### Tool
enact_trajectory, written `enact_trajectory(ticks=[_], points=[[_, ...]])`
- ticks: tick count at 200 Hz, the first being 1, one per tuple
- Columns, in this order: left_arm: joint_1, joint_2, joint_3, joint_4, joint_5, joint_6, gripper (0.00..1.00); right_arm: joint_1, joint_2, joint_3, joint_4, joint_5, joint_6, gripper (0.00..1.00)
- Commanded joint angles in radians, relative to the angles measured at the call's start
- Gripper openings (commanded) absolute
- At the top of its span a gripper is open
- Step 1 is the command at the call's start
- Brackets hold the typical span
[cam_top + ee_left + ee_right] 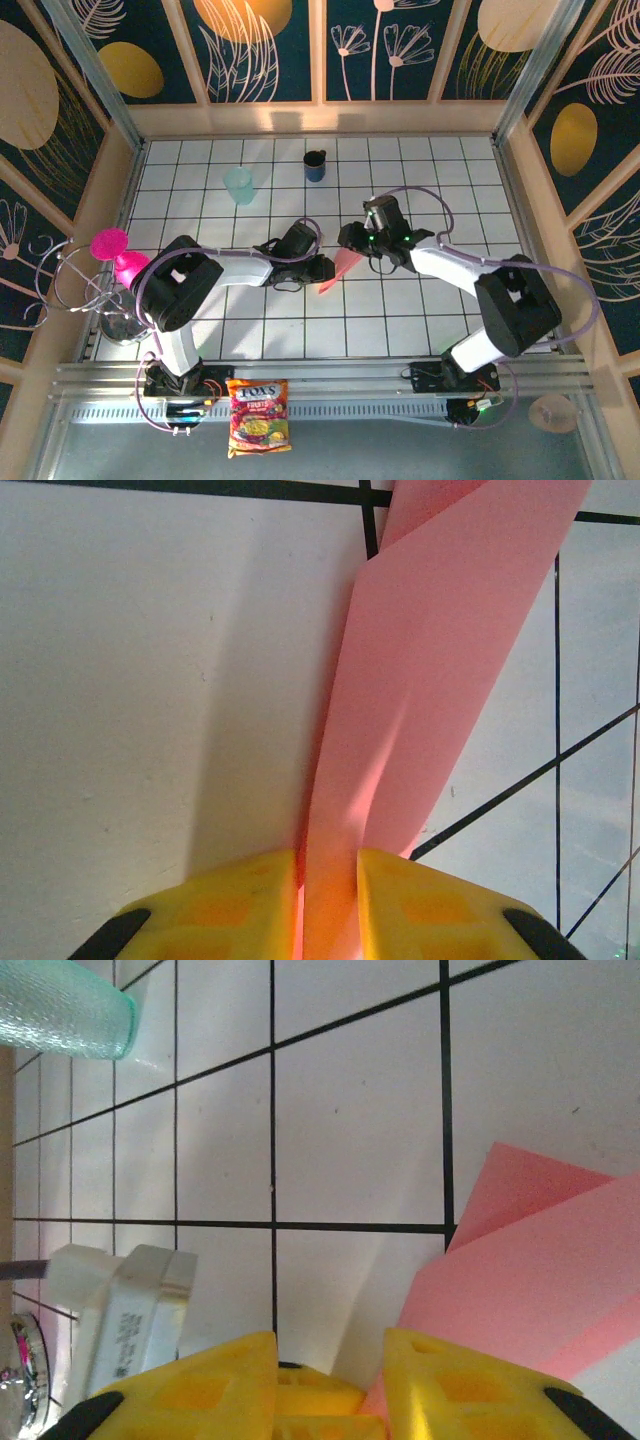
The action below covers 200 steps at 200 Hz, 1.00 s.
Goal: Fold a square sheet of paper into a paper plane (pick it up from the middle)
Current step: Fold the wing for the fifth time at the center of the table.
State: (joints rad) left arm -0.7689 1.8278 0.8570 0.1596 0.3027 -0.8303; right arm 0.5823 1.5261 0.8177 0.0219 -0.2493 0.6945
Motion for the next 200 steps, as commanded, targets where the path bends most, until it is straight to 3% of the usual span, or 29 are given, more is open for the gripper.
enact_trajectory(ticks=[1, 73, 200], points=[[-0.004, 0.088, -0.019, -0.053, -0.089, 0.034, 0.25, 0.001, 0.055, -0.013, 0.079, -0.064, 0.009, 0.32], [-0.004, 0.085, -0.021, -0.052, -0.086, 0.035, 0.25, -0.014, 0.159, -0.024, 0.099, -0.084, 0.022, 0.26], [-0.003, 0.054, -0.026, -0.054, -0.073, 0.037, 0.25, -0.029, 0.230, -0.039, 0.091, -0.076, 0.008, 0.24]])
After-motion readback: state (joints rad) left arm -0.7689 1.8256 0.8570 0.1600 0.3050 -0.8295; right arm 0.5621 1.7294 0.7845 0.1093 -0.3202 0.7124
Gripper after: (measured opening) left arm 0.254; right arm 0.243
